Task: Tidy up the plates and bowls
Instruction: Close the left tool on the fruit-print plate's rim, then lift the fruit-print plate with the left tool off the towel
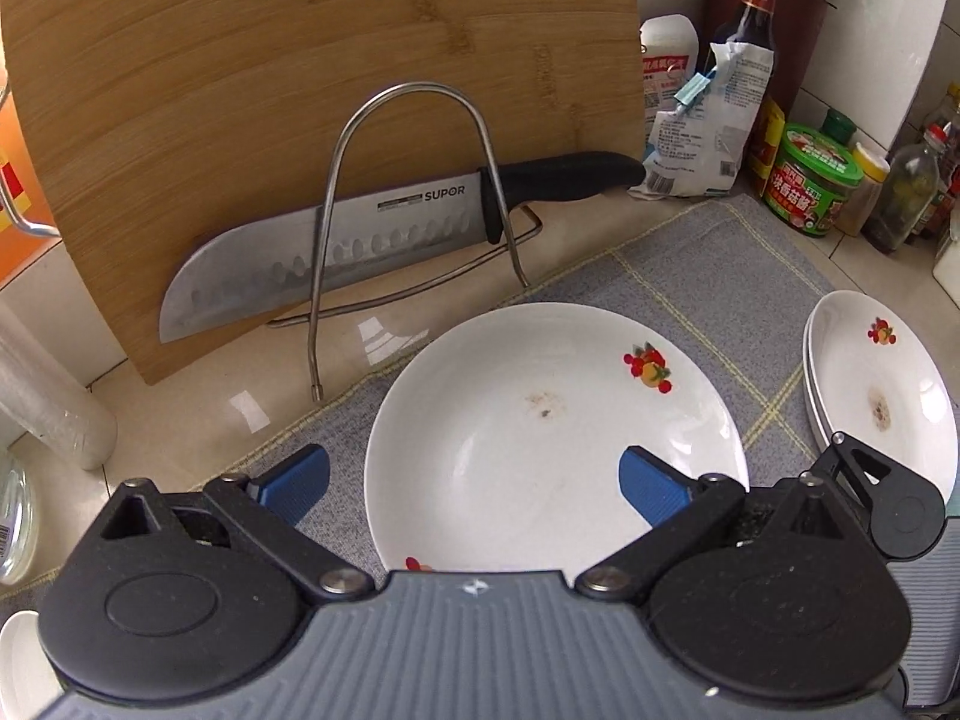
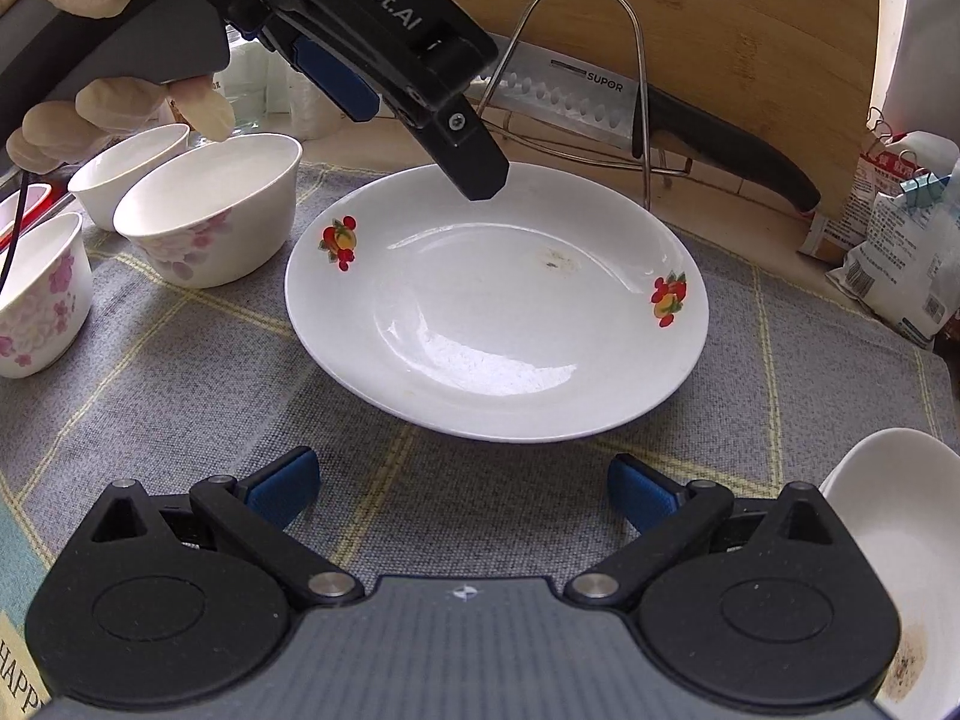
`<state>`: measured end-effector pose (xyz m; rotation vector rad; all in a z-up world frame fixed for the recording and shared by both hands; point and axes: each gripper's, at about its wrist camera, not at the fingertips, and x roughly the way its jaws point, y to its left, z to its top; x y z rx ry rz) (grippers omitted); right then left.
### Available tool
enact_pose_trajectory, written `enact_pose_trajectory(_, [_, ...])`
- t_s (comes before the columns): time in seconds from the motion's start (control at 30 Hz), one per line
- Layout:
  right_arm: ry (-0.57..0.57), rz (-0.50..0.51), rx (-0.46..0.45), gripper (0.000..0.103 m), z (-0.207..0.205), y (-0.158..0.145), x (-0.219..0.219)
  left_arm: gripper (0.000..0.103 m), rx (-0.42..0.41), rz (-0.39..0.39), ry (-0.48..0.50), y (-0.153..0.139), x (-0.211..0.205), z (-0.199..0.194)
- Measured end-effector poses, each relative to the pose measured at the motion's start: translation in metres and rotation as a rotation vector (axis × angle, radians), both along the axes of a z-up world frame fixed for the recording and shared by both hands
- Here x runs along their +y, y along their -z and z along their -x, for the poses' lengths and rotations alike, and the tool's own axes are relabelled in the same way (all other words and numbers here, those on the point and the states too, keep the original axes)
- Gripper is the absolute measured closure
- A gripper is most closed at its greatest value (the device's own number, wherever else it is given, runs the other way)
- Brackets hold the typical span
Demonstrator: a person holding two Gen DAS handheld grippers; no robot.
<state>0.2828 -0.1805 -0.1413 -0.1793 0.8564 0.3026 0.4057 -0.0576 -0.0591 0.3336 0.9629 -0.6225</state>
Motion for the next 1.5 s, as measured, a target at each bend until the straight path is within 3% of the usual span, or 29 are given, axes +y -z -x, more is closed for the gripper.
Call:
enact_pose_trajectory(0.1, [-0.008,-0.002,-0.008,0.0,0.0,0.001,-0.001,0.001,0.026,0.017,-0.012,-0.005,0.005,0.002])
enact_pose_trajectory(0.2, [-0.008,-0.011,-0.029,0.0,0.002,0.003,-0.001,0.001,0.044,0.045,0.04,-0.01,0.007,0.005])
enact_pose_trajectory(0.37, [-0.008,-0.009,-0.02,0.0,-0.001,0.002,-0.001,0.001,0.045,0.007,0.053,-0.009,0.002,0.0])
enact_pose_trajectory(0.9, [0.029,-0.011,-0.034,0.0,-0.004,0.002,-0.001,0.01,0.132,-0.026,0.108,0.026,-0.023,-0.055])
enact_pose_trajectory(1.1, [0.06,-0.015,-0.049,0.0,-0.007,0.002,-0.004,0.01,0.154,-0.039,0.136,0.037,-0.031,-0.062])
enact_pose_trajectory(1.23, [0.05,-0.017,-0.049,0.0,-0.011,0.003,-0.006,0.019,0.182,-0.033,0.148,0.04,-0.033,-0.066])
enact_pose_trajectory(1.5, [0.049,-0.019,-0.057,0.0,-0.016,0.004,-0.004,0.02,0.211,-0.024,0.174,0.043,-0.035,-0.07])
